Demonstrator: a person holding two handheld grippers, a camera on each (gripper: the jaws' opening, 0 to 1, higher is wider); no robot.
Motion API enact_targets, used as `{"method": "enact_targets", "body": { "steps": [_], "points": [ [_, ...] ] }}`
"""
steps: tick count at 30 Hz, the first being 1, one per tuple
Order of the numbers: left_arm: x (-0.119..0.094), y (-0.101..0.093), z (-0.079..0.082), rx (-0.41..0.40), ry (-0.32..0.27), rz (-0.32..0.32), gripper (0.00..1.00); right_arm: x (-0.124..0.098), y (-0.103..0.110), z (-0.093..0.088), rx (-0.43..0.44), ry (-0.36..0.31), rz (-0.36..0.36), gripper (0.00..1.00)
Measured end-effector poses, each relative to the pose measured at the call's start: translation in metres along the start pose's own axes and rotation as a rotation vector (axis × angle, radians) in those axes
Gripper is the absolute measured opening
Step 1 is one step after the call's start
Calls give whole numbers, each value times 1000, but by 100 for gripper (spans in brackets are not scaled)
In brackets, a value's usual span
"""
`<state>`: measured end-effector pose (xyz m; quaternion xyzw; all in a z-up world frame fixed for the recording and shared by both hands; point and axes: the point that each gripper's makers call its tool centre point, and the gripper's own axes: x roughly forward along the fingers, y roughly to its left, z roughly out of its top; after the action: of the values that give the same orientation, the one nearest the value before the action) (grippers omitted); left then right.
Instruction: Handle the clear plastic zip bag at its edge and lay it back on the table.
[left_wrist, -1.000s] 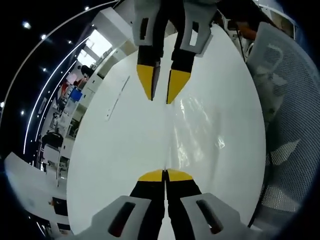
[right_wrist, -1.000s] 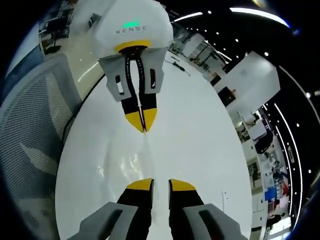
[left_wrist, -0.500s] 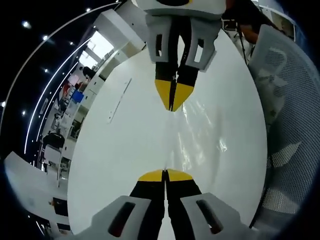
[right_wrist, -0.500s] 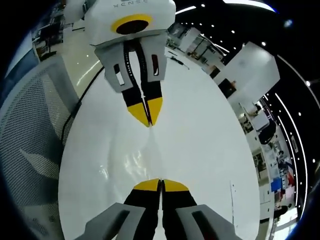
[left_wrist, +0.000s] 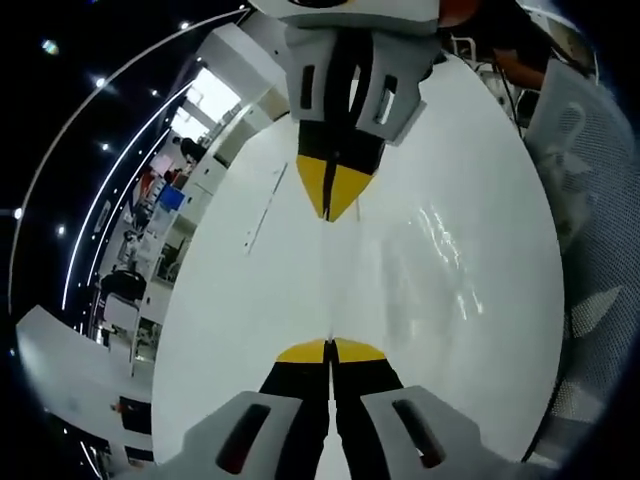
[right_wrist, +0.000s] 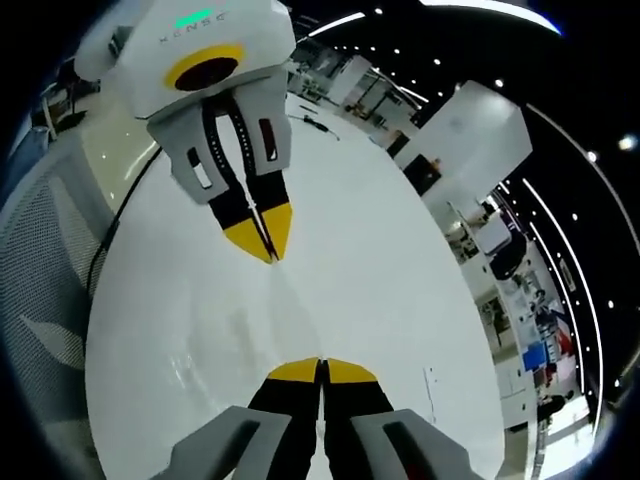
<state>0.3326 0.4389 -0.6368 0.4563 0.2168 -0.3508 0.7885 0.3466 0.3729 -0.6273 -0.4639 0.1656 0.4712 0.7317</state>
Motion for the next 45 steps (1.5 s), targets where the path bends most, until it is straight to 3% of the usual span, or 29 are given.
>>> {"method": "enact_targets", "body": {
  "steps": [7, 12, 17, 23, 28, 37, 45],
  "points": [
    [1, 54, 17, -19, -23, 106, 0, -10, -53, 16, -12, -32, -93, 0],
    [-10, 90, 37, 16, -51, 194, 0, -25, -84, 30, -38, -58, -168, 0],
    [-19, 103, 50, 35, -71, 240, 0, -37, -103, 36, -51, -85, -221, 0],
    [-19, 83, 50, 105, -66, 228, 0, -37, -82, 26, -69, -77, -214, 0],
    [-16, 58, 39, 84, -54, 192, 0, -28, -44, 13, -52, -69, -158, 0],
    [-8, -7, 11, 72, -2, 74, 0, -12, 15, -6, -8, -35, -50, 0],
    [-9, -33, 3, 43, 11, 29, 0, -7, 43, -14, 32, -16, -1, 0]
  ]
}}
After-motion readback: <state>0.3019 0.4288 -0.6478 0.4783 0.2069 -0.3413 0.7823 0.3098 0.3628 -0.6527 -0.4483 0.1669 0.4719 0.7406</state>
